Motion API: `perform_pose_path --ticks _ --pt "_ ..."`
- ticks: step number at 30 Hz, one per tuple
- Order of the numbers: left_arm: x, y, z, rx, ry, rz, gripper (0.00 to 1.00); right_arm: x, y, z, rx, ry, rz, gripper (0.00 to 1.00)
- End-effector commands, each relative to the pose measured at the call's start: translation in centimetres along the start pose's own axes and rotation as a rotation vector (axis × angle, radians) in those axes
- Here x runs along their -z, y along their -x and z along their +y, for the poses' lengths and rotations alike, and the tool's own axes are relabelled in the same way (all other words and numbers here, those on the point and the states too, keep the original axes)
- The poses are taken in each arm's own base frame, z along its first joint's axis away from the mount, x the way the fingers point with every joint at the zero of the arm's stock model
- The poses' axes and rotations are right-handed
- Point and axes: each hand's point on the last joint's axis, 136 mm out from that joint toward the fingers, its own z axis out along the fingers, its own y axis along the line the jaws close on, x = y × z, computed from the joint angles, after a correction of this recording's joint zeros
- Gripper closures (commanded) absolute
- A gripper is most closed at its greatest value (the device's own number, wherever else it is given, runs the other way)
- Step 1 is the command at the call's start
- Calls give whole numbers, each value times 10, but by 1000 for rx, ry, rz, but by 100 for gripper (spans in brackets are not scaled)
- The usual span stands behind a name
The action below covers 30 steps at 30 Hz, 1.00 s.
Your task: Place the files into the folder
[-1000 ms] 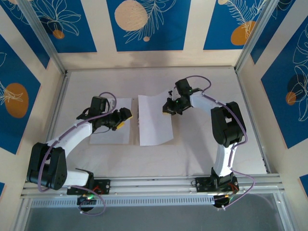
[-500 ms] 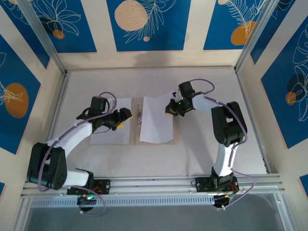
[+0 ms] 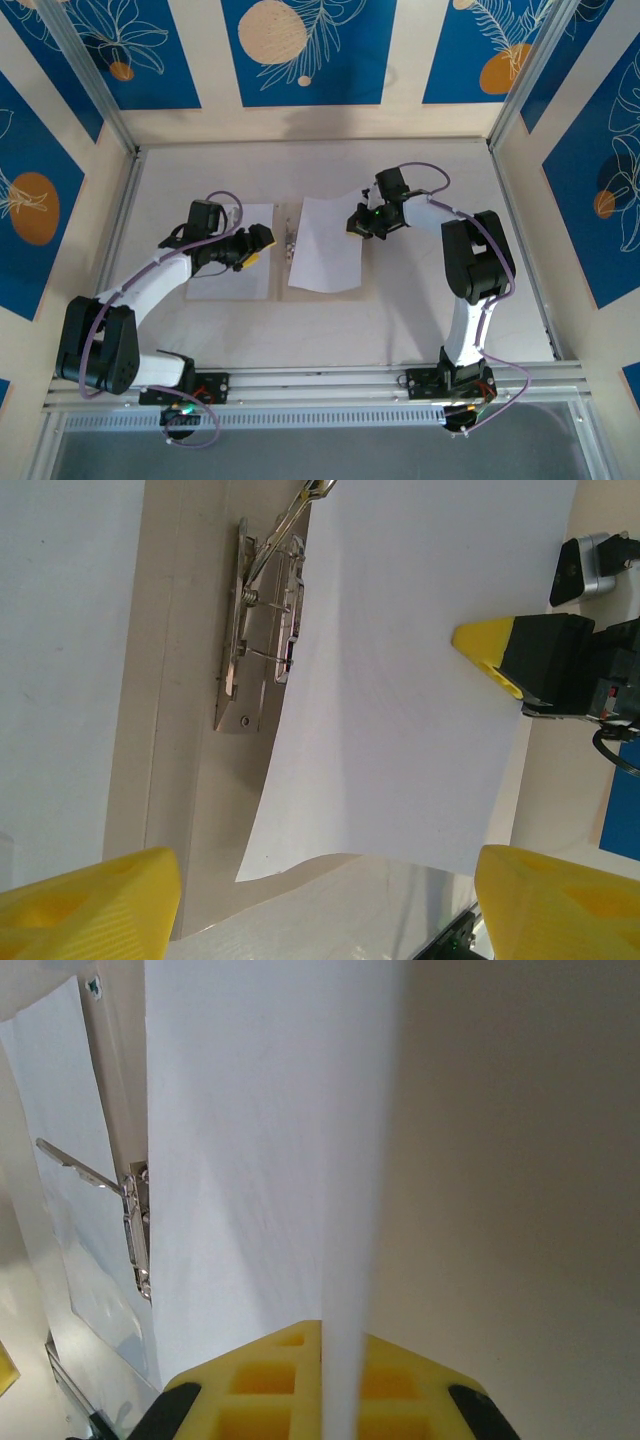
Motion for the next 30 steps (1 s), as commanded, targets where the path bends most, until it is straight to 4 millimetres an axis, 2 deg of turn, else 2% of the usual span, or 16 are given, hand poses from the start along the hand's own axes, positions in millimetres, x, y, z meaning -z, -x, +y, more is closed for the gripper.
perform_pose_path --ticks 1,17,30 --pt "1 -3 4 4 -2 24 23 8 -6 12 50 32 23 99" --pt "2 -4 4 6 -5 27 23 12 -17 6 101 36 44 99" --pt "5 -6 2 3 -7 26 22 14 -18 15 141 63 36 99"
